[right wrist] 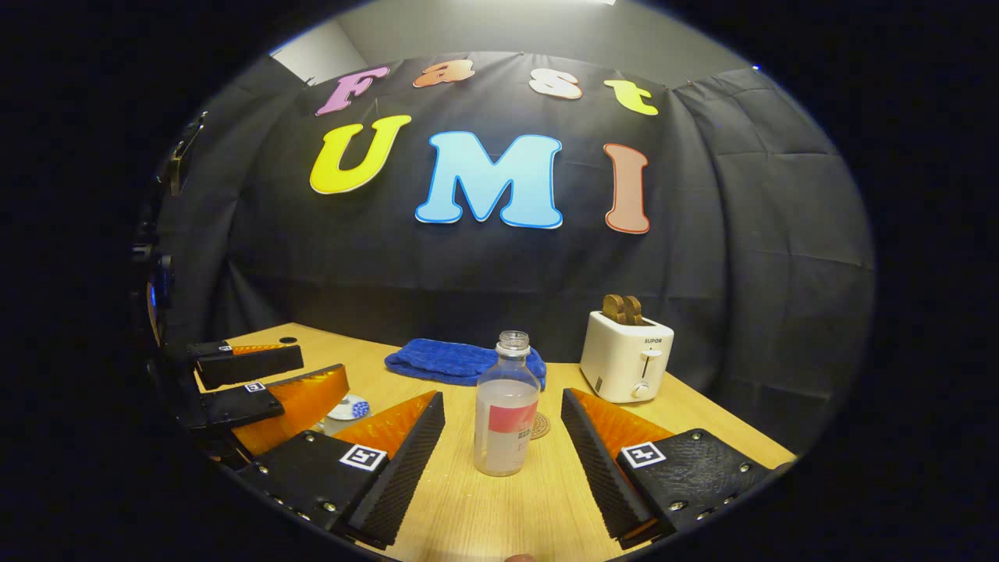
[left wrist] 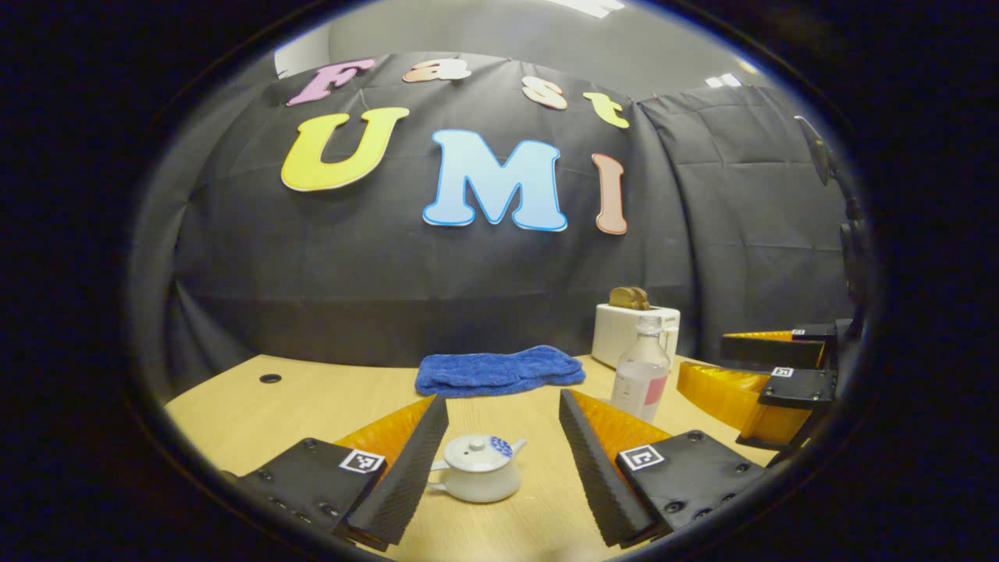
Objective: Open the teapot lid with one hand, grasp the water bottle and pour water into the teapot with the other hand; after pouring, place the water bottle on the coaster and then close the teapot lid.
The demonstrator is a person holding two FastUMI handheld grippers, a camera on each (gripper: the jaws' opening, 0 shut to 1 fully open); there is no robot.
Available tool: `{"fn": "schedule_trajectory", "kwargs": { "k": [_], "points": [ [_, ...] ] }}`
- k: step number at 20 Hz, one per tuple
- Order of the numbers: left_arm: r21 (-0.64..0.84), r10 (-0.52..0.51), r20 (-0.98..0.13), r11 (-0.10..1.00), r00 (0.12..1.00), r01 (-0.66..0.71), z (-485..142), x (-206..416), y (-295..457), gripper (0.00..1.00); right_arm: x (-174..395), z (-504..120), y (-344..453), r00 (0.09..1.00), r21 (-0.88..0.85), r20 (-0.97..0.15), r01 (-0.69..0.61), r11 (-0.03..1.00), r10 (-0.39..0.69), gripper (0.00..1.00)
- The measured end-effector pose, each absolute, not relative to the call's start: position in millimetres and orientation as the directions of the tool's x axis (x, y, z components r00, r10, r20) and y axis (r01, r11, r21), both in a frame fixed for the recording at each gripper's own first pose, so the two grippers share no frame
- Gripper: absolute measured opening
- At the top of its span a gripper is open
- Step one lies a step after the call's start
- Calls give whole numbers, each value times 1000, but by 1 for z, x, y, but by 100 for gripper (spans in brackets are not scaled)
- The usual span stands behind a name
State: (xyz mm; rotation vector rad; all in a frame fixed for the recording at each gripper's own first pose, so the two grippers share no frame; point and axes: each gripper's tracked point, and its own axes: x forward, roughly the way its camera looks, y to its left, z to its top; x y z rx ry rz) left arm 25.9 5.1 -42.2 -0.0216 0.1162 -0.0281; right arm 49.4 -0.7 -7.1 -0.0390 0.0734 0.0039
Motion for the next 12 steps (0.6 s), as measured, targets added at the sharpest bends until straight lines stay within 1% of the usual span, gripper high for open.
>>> {"fn": "schedule_trajectory", "kwargs": {
  "k": [3, 8, 12],
  "points": [
    [-37, -41, -147, 999, 988, 36, -53, 36, 7, 96, 72, -10, -8, 995, -30, -97, 15, 999, -18, 94],
    [-31, -67, -201, 998, 977, 62, -76, 58, 9, 96, 105, -21, -16, 988, 33, -150, 31, 999, -26, 94],
    [-57, -81, -234, 996, 969, 69, -94, 71, 13, 96, 122, -36, -11, 983, 87, -184, 19, 996, -2, 94]
  ]
}}
